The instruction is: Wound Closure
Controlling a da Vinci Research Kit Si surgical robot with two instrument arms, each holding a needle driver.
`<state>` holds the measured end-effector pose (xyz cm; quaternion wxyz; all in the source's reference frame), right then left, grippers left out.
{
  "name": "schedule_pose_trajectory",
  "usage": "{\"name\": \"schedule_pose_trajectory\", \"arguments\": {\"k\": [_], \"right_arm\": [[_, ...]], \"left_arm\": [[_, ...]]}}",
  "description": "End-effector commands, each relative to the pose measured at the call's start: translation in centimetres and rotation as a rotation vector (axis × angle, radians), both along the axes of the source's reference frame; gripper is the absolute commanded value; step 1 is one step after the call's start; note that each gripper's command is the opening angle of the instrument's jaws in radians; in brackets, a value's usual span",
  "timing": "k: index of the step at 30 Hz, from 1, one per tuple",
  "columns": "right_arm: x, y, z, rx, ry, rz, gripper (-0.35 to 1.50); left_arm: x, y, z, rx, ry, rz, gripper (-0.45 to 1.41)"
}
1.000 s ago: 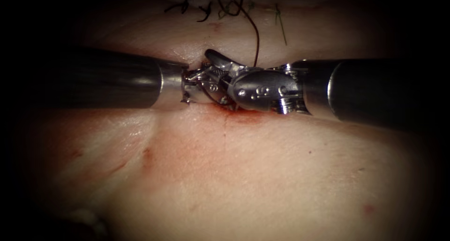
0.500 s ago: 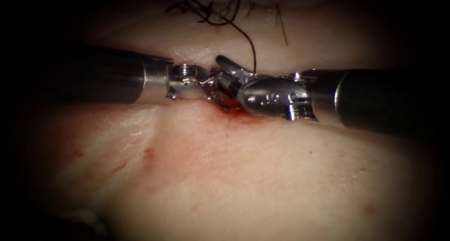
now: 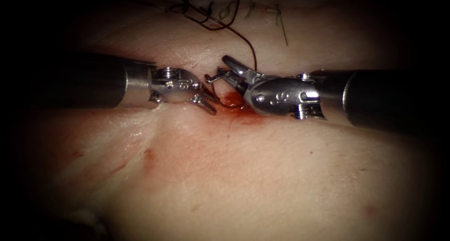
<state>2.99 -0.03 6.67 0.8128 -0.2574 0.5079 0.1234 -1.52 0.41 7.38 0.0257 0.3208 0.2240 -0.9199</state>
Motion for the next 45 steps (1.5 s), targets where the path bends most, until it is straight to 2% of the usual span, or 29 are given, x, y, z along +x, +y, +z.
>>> {"name": "schedule_pose_trajectory", "arguments": {"k": [1,5,10,18,24,34,37,41,45], "right_arm": [[0.03,-0.01,0.08,0.018,0.022,0.010,-0.35],[0.02,0.00,0.08,0.047,0.050,0.026,-0.35],[-0.04,0.03,0.05,0.065,0.078,0.044,-0.35],[-0.13,0.08,0.04,0.066,0.091,0.069,-0.35],[-0.19,0.10,0.08,0.048,0.045,0.059,-0.35],[-0.17,0.15,0.15,0.037,0.052,0.085,-0.35],[-0.18,0.14,0.22,0.100,0.088,0.128,-0.35],[-0.20,0.14,0.24,0.127,0.100,0.145,-0.35],[-0.25,0.13,0.23,0.157,0.150,0.182,-0.35]], "left_arm": [[-0.02,-0.06,0.05,0.003,-0.001,-0.009,0.24],[0.05,-0.17,0.01,0.010,-0.006,-0.033,0.24],[0.10,-0.47,-0.07,0.010,-0.012,-0.052,0.21],[-0.11,-0.72,-0.15,0.017,-0.042,-0.094,0.19],[-0.31,-0.76,-0.16,0.031,-0.055,-0.107,0.19],[-0.37,-0.72,-0.14,0.039,-0.073,-0.125,0.19],[-0.46,-0.70,-0.09,0.044,-0.097,-0.149,0.17],[-0.53,-0.71,-0.03,0.055,-0.100,-0.161,0.15],[-0.61,-0.76,0.08,0.063,-0.110,-0.173,0.15]]}}
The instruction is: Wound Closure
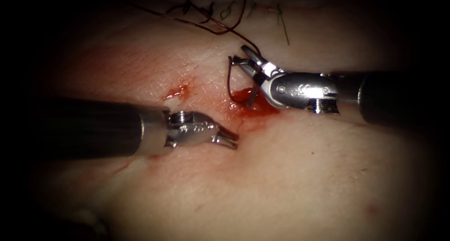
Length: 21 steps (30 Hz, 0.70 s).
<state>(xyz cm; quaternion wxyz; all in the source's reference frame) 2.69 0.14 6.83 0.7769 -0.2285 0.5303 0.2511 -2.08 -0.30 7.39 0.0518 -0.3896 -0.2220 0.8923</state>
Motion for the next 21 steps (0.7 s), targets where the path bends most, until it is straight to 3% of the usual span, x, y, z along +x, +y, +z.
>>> {"name": "schedule_pose_trajectory", "arguments": {"k": [1,21], "right_arm": [[0.04,-0.04,0.07,0.011,0.013,0.011,-0.35],[0.05,-0.19,0.20,0.173,0.095,0.112,-0.35]], "left_arm": [[-0.05,-0.06,0.08,0.005,-0.002,-0.002,0.15],[0.15,-0.06,0.12,0.026,-0.024,-0.026,0.14]]}}
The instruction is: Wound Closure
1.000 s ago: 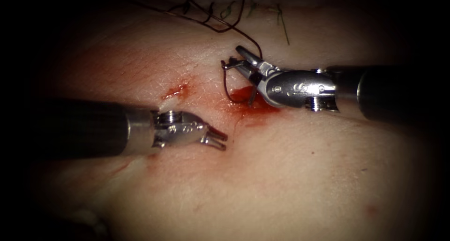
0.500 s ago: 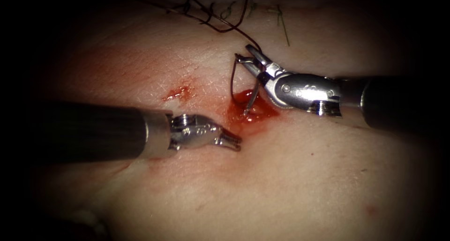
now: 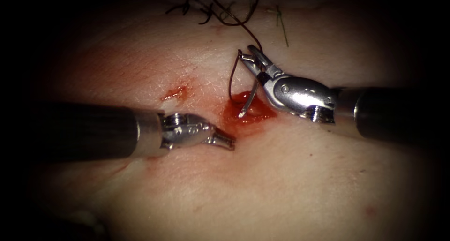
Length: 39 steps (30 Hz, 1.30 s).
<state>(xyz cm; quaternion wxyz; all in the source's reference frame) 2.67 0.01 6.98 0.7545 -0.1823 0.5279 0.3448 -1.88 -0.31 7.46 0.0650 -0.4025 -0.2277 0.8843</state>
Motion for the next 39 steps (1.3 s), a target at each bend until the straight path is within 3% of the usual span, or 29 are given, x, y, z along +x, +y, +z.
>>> {"name": "schedule_pose_trajectory", "arguments": {"k": [1,5,21,30,39], "right_arm": [[0.08,-0.07,0.05,0.027,0.024,0.011,-0.35],[0.09,-0.10,0.06,0.110,0.093,0.052,-0.35],[0.08,-0.20,0.22,0.207,0.110,0.041,-0.35],[0.17,-0.28,0.30,0.279,0.064,-0.051,-0.35],[0.22,-0.30,0.32,0.359,0.124,-0.066,-0.35]], "left_arm": [[-0.04,-0.05,0.07,0.001,-0.001,-0.003,0.14],[-0.02,-0.11,0.12,0.002,-0.001,-0.009,0.14],[0.17,-0.10,0.45,-0.022,-0.018,-0.039,0.12],[0.25,-0.12,0.45,-0.023,-0.025,-0.032,0.14],[0.38,-0.22,0.60,-0.038,-0.027,-0.015,0.14]]}}
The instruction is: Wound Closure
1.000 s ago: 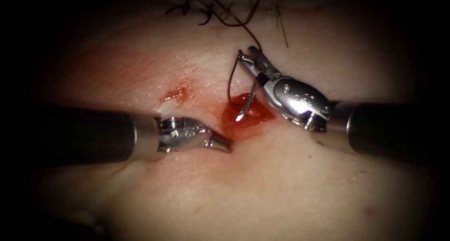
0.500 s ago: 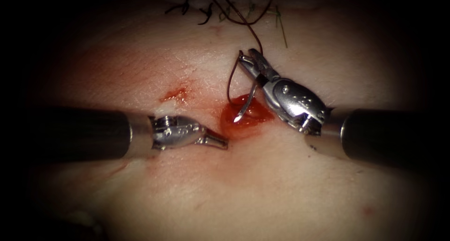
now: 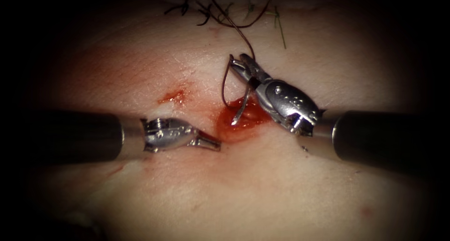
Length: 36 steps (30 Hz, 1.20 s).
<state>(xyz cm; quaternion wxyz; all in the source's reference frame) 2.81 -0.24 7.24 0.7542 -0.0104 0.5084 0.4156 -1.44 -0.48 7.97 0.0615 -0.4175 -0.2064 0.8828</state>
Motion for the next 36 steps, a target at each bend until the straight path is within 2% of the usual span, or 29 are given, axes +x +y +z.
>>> {"name": "schedule_pose_trajectory", "arguments": {"k": [1,8,13,22,26,29,36], "right_arm": [[0.09,-0.04,0.06,0.029,0.022,0.007,-0.35],[0.09,-0.04,0.07,0.186,0.085,0.064,-0.35],[0.09,0.00,0.01,0.391,0.172,0.117,-0.35],[0.14,-0.08,0.01,0.501,0.209,0.111,-0.35],[0.16,-0.10,0.02,0.570,0.263,0.146,-0.35],[0.16,-0.12,0.01,0.680,0.318,0.203,-0.35],[0.18,-0.15,0.00,0.780,0.365,0.259,-0.35]], "left_arm": [[-0.05,-0.06,0.11,0.000,0.000,0.004,0.14],[0.02,-0.05,0.21,0.001,0.000,0.005,0.15],[0.02,-0.04,0.22,0.001,0.002,0.008,0.15],[0.00,-0.03,0.22,0.001,0.003,0.006,0.17],[0.00,-0.03,0.22,0.003,0.002,0.007,0.17],[0.00,-0.03,0.22,0.003,0.002,0.007,0.17],[-0.01,-0.04,0.22,0.003,0.003,0.007,0.17]]}}
